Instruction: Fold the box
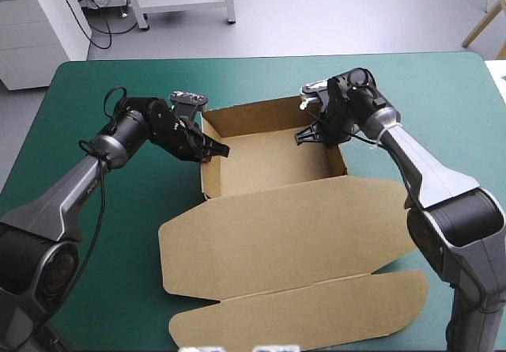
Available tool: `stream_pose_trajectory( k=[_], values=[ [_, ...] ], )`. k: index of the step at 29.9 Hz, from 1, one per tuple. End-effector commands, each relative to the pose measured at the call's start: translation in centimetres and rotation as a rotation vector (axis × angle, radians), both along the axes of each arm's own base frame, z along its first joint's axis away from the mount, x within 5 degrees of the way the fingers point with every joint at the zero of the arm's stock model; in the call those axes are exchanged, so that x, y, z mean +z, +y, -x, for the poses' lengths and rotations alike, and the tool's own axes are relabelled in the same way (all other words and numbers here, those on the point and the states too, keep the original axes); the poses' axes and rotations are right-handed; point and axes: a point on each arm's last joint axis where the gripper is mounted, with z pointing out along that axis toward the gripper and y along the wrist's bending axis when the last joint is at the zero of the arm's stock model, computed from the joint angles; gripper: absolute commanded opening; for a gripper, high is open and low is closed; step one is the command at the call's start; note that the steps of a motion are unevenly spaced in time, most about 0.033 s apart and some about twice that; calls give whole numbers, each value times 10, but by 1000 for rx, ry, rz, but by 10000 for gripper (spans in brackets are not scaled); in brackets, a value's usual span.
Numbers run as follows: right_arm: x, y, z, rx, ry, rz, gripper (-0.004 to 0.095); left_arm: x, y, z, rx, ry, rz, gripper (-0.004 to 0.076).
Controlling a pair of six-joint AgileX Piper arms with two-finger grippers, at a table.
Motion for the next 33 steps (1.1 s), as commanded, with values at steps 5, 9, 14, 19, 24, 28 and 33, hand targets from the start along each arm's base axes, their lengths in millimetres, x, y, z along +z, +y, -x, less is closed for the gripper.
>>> stream_pose_trajectory(
  k=[5, 9, 14, 19, 24, 28, 33],
  values=[
    [24, 13, 8, 35, -4, -195, -19, 15, -9, 3, -51, -66, 45, 1],
    [23, 1, 8, 33, 39, -173, -14, 16, -9, 4, -57, -52, 43, 132],
    [26, -7, 6, 25, 48, -221, 176, 37, -11, 1, -63, -92, 51, 436],
    [36, -12, 8, 43, 5, -188, 655, 71, -6, -3, -65, -163, -6, 515],
    [55, -23, 13, 34, -70, -163, 917, 103, 1, -1, -74, -215, -66, 515],
    [82, -35, 23, 26, -143, -187, 906, 121, 2, 2, -78, -240, -63, 514],
    [127, -52, 44, 21, -263, -222, 901, 147, 4, 8, -77, -303, -33, 512]
  ],
)
